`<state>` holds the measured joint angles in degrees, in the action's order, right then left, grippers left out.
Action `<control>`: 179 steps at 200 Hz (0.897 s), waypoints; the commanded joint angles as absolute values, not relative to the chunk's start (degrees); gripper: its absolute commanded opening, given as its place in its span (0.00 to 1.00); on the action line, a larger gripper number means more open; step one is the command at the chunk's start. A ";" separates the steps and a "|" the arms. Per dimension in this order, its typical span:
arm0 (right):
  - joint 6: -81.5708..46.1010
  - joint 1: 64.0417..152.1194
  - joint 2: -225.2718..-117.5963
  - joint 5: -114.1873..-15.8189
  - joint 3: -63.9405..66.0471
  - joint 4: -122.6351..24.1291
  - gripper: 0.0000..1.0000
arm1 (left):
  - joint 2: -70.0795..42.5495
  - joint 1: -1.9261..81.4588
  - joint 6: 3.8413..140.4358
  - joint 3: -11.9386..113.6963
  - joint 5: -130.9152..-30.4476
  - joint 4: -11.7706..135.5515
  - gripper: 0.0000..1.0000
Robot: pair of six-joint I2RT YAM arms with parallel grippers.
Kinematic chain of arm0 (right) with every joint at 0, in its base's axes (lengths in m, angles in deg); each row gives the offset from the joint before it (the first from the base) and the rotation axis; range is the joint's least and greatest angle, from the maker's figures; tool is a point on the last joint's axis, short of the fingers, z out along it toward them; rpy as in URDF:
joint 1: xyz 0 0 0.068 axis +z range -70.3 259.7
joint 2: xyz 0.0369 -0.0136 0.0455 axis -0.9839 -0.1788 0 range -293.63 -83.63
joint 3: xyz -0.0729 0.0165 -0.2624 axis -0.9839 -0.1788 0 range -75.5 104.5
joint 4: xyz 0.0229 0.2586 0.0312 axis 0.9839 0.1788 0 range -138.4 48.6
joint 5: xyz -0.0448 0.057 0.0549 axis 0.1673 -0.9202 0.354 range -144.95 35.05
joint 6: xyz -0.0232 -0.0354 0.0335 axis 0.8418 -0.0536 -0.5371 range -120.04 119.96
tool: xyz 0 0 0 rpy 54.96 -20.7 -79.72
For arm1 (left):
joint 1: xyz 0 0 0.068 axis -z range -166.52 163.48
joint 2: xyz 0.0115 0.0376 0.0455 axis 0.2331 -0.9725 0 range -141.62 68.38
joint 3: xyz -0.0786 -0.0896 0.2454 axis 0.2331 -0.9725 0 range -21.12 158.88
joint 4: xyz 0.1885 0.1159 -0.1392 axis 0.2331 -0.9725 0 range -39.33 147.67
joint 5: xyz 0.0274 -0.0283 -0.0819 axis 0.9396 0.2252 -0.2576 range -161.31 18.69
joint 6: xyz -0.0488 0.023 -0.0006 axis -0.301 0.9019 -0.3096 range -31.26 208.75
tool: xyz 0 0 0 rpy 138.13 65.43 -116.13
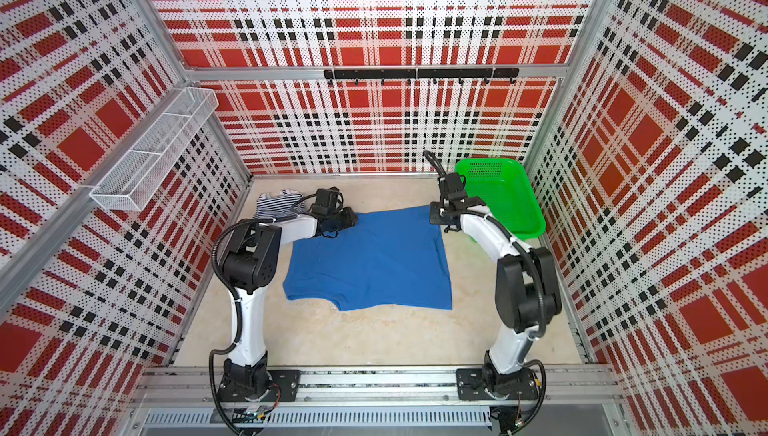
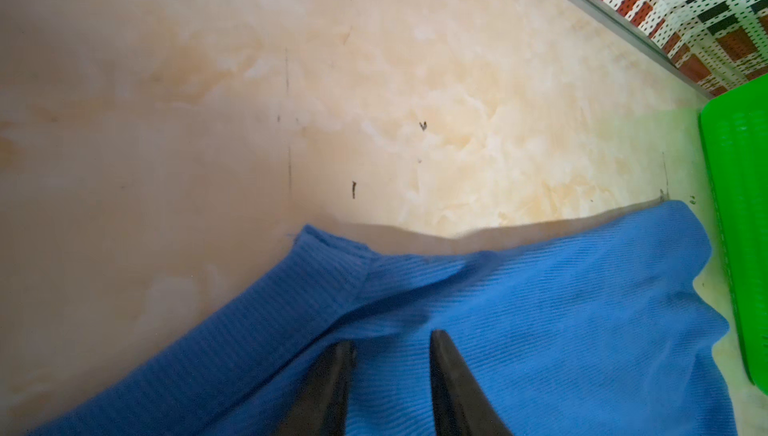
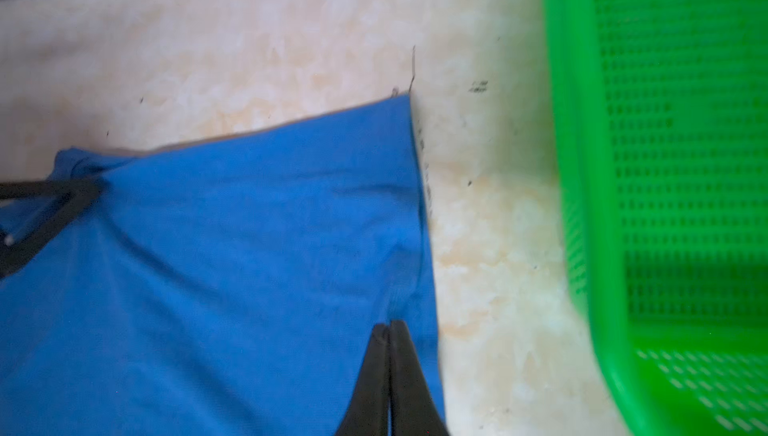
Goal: Fold and stack the tank tops
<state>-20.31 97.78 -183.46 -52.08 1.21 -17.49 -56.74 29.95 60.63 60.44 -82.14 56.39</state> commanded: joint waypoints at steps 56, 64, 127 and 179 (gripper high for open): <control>-25.98 100.86 -194.69 -41.78 -5.95 -16.48 0.10 | -58.97 28.59 62.33 59.74 -82.03 54.95 0.36; -26.39 99.72 -194.27 -39.11 -6.70 -15.90 0.11 | -59.21 28.37 62.53 59.65 -82.03 54.95 0.36; -25.07 94.87 -184.10 -39.74 -11.39 -18.35 0.20 | -59.18 28.08 64.22 59.78 -82.56 54.77 0.36; -26.12 99.19 -177.05 -49.74 -11.62 -18.40 0.20 | -56.16 29.51 65.12 63.47 -84.41 53.96 0.39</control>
<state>-25.36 96.58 -180.60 -43.42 -11.62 -17.53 -57.20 29.03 63.60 61.03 -83.60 56.72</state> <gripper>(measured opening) 0.208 0.384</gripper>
